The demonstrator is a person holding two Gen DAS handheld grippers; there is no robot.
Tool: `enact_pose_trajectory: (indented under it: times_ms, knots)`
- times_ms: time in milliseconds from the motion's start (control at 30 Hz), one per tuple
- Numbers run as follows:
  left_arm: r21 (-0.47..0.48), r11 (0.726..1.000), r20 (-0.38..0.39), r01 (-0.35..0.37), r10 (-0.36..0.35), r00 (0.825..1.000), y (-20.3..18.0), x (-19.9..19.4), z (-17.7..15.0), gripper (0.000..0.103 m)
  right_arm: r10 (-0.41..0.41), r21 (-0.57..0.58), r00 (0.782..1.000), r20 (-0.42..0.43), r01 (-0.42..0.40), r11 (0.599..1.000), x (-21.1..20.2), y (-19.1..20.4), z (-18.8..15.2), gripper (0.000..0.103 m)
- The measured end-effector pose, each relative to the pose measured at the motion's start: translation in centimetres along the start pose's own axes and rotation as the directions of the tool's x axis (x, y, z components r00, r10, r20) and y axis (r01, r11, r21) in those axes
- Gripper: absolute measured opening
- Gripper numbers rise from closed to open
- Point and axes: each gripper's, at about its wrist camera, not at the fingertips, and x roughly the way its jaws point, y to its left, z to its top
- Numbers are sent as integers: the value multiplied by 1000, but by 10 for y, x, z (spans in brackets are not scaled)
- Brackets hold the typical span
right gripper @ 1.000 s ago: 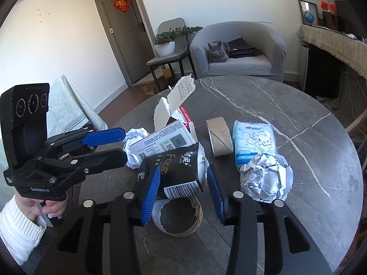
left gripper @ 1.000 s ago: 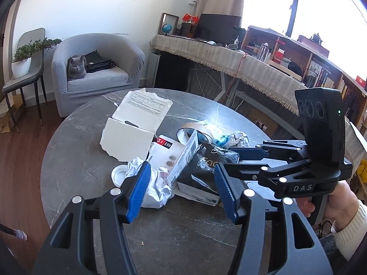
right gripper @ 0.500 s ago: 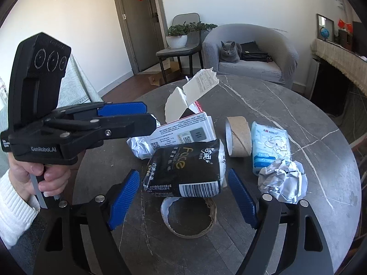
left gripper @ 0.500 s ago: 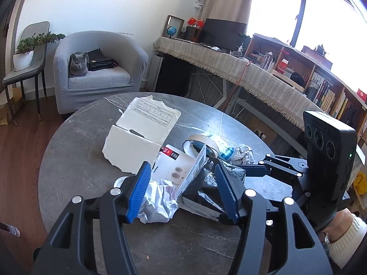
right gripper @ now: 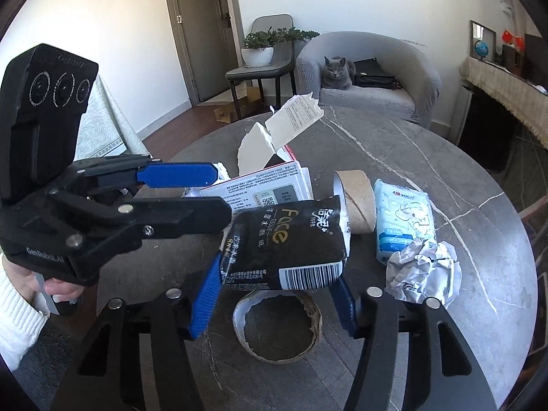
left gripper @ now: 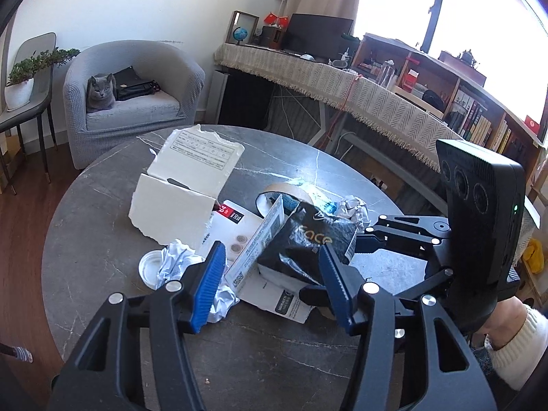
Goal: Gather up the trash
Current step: 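Close left tool on white paper piece while right tool grasps black Face tissue pack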
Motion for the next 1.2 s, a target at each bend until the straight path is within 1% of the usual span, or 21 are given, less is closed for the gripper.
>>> enact_pose_trajectory:
  times_ms: [133, 200, 267, 367, 467, 533, 567, 633, 667, 733, 767, 800, 833, 1000, 1200]
  knots:
    - [-12, 1000, 5, 11, -11, 1000, 2, 2, 1, 58, 3, 1, 1000, -10, -3, 1000, 0, -4, 0, 56]
    - [-13, 1000, 4, 9, -9, 1000, 1, 2, 2, 58, -2, 4, 1000, -4, 2, 1000, -3, -6, -1, 53]
    - [-11, 1000, -3, 6, -6, 1000, -1, 5, 4, 54, 3, 16, 1000, 1, -3, 1000, -6, -12, -2, 52]
    - [-15, 1000, -6, 4, -4, 1000, -1, 9, 4, 53, 5, 39, 1000, 10, -5, 999, -12, -20, -4, 52]
    - [-20, 1000, -12, -11, 10, 1000, 0, 13, 4, 46, 20, 64, 1000, 24, -22, 998, -18, -29, -7, 51]
    - [-32, 999, -25, -17, 16, 1000, 2, 17, 4, 39, 37, 79, 999, 33, -40, 996, -22, -33, -8, 50]
    - [-35, 999, -32, -20, 18, 999, 3, 19, 4, 38, 40, 80, 999, 34, -42, 996, -23, -34, -9, 50]
    - [-38, 999, -46, -22, 21, 999, 2, 23, 3, 32, 42, 77, 998, 36, -45, 996, -24, -34, -10, 49]
    - [-38, 999, -50, -28, 26, 998, 2, 25, 3, 30, 43, 75, 998, 38, -45, 996, -25, -33, -11, 49]
    - [-40, 998, -61, -41, 38, 997, 3, 28, 1, 14, 44, 73, 998, 40, -47, 996, -28, -34, -12, 49]
    - [-46, 998, -61, -49, 46, 997, 5, 28, 1, 12, 45, 74, 998, 41, -48, 996, -28, -34, -13, 48]
    - [-53, 997, -59, -50, 47, 997, 6, 28, 1, 6, 46, 73, 998, 41, -49, 996, -29, -34, -12, 47]
    - [-55, 997, -55, -50, 47, 997, 6, 27, 1, 3, 46, 73, 998, 41, -49, 996, -30, -35, -12, 47]
    - [-40, 998, -34, -51, 50, 998, 0, 20, 3, 3, 45, 72, 997, 56, -49, 996, -34, -36, -10, 46]
    - [-45, 998, 3, -47, 47, 999, -1, 8, 9, 3, 57, 81, 996, 71, -63, 995, -40, -37, -11, 45]
